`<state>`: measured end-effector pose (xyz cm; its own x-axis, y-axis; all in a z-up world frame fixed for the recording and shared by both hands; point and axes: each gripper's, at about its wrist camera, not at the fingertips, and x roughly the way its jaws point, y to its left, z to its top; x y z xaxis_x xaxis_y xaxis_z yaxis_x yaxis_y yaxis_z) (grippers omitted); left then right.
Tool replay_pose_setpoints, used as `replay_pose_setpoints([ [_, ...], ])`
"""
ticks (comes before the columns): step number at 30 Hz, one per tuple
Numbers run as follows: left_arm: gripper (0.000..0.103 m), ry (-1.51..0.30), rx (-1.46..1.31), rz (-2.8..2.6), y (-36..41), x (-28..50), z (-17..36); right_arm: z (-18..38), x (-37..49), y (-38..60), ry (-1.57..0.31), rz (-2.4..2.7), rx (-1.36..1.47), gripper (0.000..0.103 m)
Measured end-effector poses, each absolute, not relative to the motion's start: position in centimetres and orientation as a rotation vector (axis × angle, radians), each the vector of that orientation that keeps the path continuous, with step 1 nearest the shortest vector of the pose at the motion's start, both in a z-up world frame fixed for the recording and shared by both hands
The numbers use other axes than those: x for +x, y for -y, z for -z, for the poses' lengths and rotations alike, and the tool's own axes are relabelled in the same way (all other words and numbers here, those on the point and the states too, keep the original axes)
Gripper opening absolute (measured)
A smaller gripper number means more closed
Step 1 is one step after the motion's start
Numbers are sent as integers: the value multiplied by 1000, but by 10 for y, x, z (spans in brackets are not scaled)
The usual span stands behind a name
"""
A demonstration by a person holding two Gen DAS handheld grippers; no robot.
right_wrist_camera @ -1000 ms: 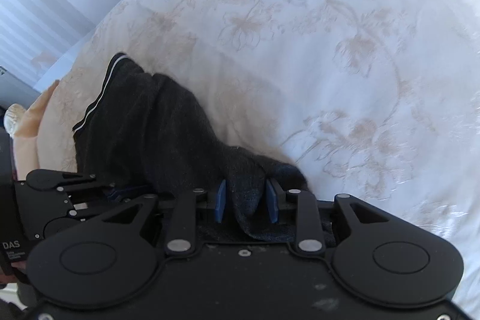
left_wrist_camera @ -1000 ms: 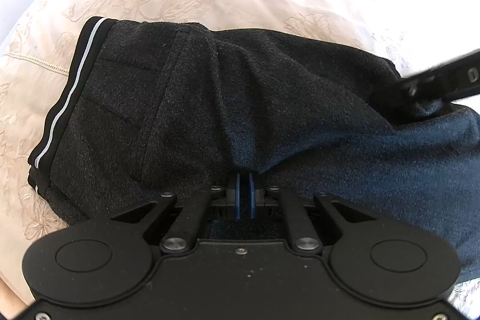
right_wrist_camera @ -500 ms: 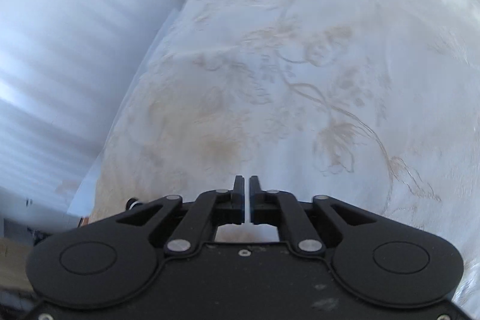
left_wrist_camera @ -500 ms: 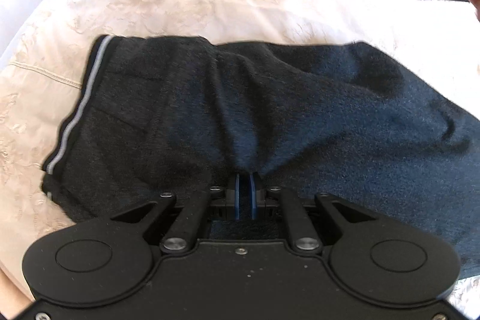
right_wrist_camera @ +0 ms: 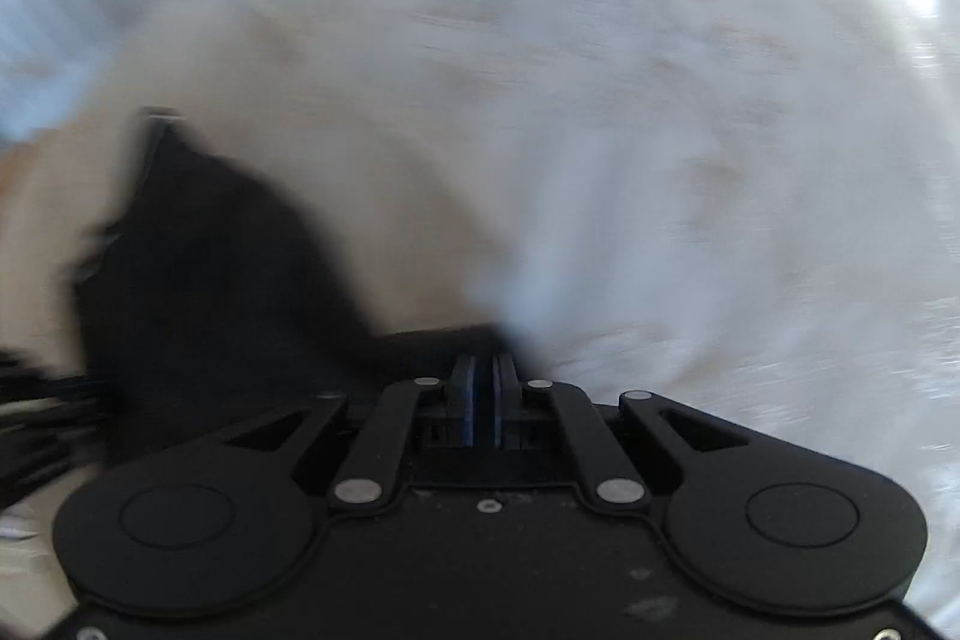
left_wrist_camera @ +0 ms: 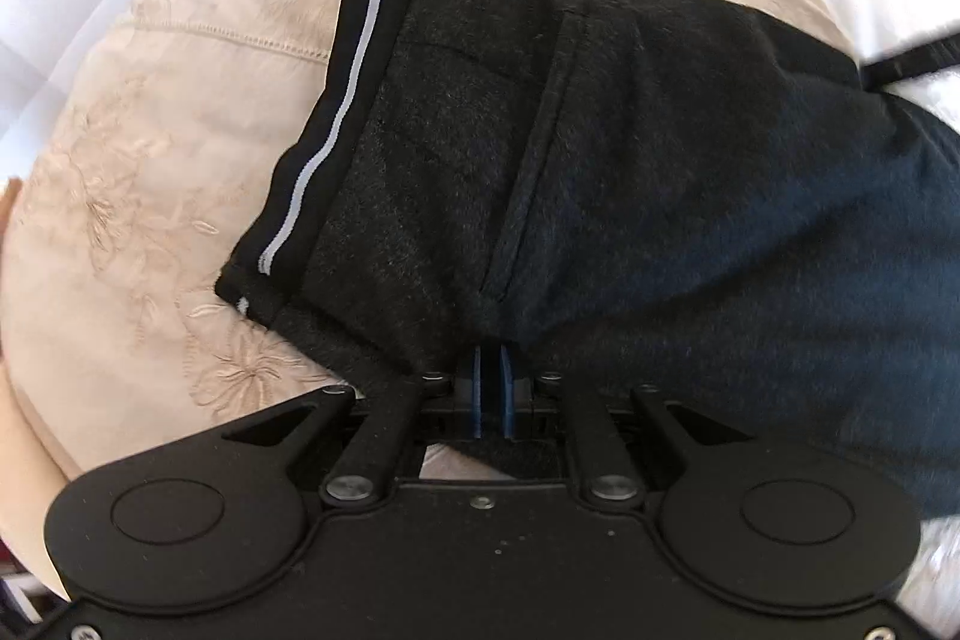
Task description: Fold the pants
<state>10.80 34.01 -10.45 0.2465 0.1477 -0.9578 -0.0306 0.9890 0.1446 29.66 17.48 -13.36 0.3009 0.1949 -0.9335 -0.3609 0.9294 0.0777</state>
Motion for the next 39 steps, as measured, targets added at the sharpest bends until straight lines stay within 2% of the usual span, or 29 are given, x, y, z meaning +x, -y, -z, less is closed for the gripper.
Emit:
replay_pose_setpoints([
  [2,15,-1283,93,-122,-338,108,89,138,307,-163,-1218,-292,-117,4],
  [6,17,-1097,74,-89,-334,120,50,104,286,-153,-1106,-305,-45,10],
  [11,17,-1033,55,-89,-339,174,53,80,247,-168,-1025,-348,-49,10],
  [17,19,-1210,130,-206,-376,206,103,95,215,-184,-1090,-377,-22,10],
  [18,21,-1224,109,-264,-389,204,109,97,211,-185,-1099,-369,-16,10],
  [19,43,-1224,99,-289,-399,203,113,100,205,-186,-1108,-362,-13,10],
  [20,49,-1215,97,-297,-404,200,113,101,202,-186,-1109,-355,-8,10],
  [29,47,-1178,241,-290,-381,196,109,114,171,-145,-1135,-102,15,9],
  [37,47,-1145,314,-302,-370,190,105,131,64,4,-1220,452,166,8],
  [39,43,-1134,310,-329,-364,186,95,131,30,43,-1226,578,249,7],
])
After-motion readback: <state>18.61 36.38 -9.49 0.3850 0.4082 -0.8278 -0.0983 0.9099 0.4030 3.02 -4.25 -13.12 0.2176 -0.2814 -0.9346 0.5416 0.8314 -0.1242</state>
